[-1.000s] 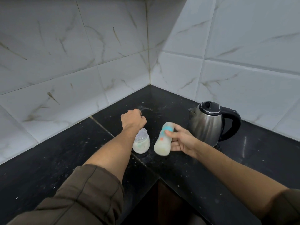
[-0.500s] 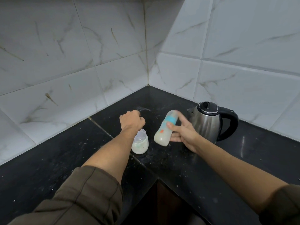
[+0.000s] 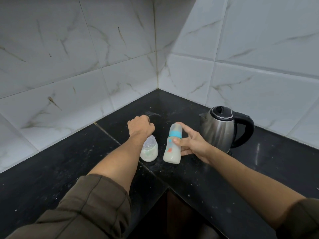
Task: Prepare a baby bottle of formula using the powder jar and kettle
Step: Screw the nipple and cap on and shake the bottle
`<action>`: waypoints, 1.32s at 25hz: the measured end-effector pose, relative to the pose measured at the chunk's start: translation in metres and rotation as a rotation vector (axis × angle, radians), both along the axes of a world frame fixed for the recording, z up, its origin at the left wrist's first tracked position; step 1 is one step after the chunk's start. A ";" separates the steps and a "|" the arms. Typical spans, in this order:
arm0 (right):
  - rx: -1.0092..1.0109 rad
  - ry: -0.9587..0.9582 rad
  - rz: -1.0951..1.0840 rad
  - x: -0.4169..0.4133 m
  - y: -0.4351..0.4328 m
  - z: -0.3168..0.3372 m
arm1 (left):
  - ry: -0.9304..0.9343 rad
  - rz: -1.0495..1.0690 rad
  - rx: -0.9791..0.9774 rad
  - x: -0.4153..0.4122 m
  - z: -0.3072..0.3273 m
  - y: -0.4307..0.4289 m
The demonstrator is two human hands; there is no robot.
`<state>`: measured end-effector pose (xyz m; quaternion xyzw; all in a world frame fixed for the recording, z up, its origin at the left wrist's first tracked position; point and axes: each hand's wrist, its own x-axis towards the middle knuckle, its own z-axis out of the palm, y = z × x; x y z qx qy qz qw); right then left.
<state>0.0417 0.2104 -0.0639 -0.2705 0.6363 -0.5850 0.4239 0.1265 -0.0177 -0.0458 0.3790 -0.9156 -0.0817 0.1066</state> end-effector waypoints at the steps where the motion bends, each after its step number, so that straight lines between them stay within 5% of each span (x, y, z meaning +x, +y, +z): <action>1: -0.025 -0.015 -0.085 -0.001 -0.001 0.001 | 0.005 -0.003 0.002 0.000 0.000 0.000; 4: -0.058 -0.124 -0.275 -0.001 -0.004 0.003 | 0.005 -0.008 -0.004 0.000 0.002 -0.002; 8: 0.063 -0.052 0.032 0.001 0.003 0.000 | 0.008 -0.002 -0.003 -0.001 0.000 -0.002; 12: 0.093 -0.227 -0.279 -0.005 0.003 0.000 | 0.001 0.005 -0.016 0.001 -0.002 -0.004; 17: 0.190 -0.212 -0.024 0.000 0.001 -0.006 | 0.001 -0.016 -0.008 -0.003 -0.001 -0.001; 21: 0.153 -0.290 -0.259 -0.007 -0.003 -0.001 | -0.004 -0.013 -0.010 -0.002 0.001 -0.004; 25: 0.176 -0.153 0.073 -0.002 0.000 -0.003 | -0.008 -0.010 -0.014 -0.001 -0.001 -0.005; 30: 0.134 -0.270 -0.208 -0.007 -0.003 0.000 | -0.009 0.005 -0.025 0.000 0.000 -0.008; 33: 0.171 -0.193 0.078 -0.002 0.000 -0.003 | -0.012 -0.001 -0.021 -0.001 0.001 -0.006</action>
